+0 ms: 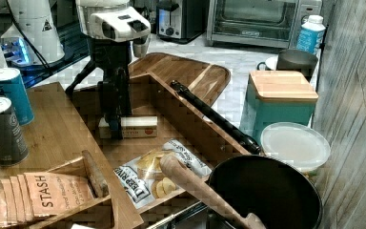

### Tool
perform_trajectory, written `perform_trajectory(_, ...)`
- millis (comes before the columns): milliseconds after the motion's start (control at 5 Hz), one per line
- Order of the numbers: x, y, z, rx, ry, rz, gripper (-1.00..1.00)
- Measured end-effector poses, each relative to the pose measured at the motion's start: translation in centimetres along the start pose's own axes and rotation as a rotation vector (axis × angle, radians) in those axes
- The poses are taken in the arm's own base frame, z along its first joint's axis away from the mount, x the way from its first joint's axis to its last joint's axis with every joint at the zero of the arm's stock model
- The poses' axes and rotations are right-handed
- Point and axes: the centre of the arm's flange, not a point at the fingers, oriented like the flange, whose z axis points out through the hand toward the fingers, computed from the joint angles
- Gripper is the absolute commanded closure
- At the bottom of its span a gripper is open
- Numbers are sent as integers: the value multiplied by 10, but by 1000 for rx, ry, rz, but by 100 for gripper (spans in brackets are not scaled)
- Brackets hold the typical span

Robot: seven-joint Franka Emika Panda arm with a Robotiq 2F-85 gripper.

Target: Pick up the butter.

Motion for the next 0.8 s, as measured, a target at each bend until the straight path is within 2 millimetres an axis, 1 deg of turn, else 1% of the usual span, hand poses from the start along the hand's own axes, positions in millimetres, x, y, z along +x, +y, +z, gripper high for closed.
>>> perform_trajectory(200, -1, 1, 6, 38, -17, 12, 100)
perform_trajectory(400, 3, 11, -1, 29, -3, 22, 100)
perform_trajectory(800, 5, 12, -1, 36, -7, 22, 100)
